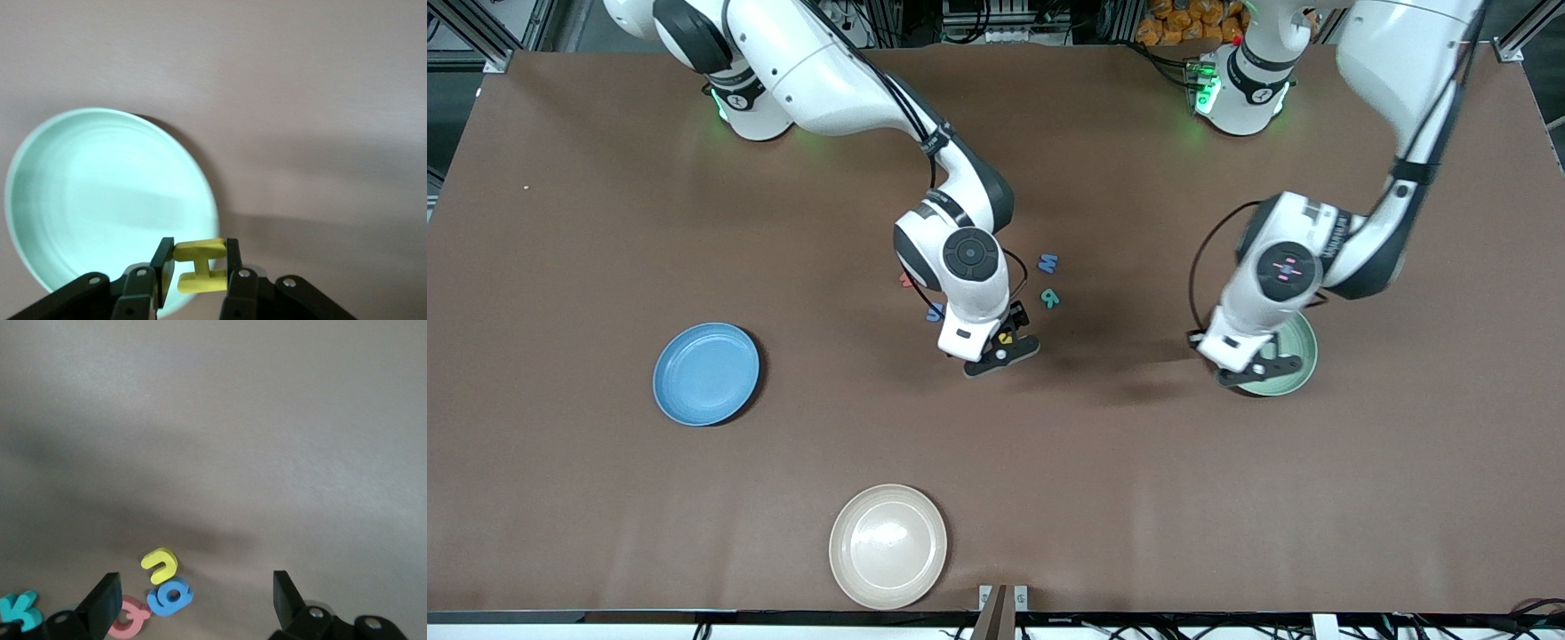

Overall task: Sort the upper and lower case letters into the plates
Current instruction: 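Carry the yellow H to the green plate and release it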

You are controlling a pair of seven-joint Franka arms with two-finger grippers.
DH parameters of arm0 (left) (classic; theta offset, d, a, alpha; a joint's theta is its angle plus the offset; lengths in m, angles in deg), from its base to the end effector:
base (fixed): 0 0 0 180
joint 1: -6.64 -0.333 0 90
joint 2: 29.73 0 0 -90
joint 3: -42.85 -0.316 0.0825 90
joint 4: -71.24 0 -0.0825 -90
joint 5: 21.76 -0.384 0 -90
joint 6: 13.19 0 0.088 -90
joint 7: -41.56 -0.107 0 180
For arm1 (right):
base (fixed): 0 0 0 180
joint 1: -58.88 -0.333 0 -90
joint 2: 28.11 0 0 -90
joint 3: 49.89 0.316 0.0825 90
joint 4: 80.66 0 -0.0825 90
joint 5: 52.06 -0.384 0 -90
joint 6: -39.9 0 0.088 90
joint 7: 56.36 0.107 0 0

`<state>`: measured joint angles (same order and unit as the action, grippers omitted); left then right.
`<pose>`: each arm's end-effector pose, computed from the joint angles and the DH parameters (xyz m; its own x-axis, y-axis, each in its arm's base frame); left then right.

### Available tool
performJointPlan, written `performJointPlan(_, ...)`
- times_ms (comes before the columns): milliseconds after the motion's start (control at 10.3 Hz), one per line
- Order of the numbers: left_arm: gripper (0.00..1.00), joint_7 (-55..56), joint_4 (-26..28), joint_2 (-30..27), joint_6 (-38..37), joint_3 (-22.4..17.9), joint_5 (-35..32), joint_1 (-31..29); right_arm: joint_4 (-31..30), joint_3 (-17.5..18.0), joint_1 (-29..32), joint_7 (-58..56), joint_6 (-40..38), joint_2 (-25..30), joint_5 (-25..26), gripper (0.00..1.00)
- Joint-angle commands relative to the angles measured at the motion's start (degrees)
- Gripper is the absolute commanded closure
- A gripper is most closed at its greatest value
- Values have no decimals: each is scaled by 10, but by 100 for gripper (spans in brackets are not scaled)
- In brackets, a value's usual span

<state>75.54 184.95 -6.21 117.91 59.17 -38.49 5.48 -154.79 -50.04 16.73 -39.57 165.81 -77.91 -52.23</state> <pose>0.5831 -0.1459 0.2575 0.9891 0.1452 -0.0238 0.1412 -0.9821 -0.1245 0.5576 0.5029 0.2242 0.9046 0.4249 0.0329 0.4254 -0.9049 -0.0104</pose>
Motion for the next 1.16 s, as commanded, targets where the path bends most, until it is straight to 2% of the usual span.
performJointPlan(0, 100, -55, 17, -13, -1, 8, -10, -38, 23, -2, -5, -55, 1, -26, -8, 0)
performJointPlan(291, 100, -89, 16, 6, 1, 8, -9, -68, 21, 6, -21, -58, 1, -37, -8, 0)
performJointPlan(388, 90, -88, 16, 9, 2, 8, -9, -68, 22, 6, -22, -59, 2, -41, -7, 0)
performJointPlan(582, 34, -88, 15, 14, 2, 8, -9, -68, 22, 6, -28, -60, 10, -50, -6, 0)
performJointPlan(679, 26, -88, 15, 14, 2, 8, -9, -68, 22, 6, -29, -60, 11, -52, -4, 0)
performJointPlan(776, 25, -88, 15, 14, 2, 8, -9, -68, 22, 6, -29, -67, 20, -53, -4, 0)
performJointPlan(970, 11, -88, 15, 14, 2, 8, -9, -66, 22, 6, -29, -83, 33, -53, -3, 0)
performJointPlan(1067, 11, -88, 15, 13, 2, 9, -9, -65, 22, 6, -29, -96, 33, -56, -2, 0)
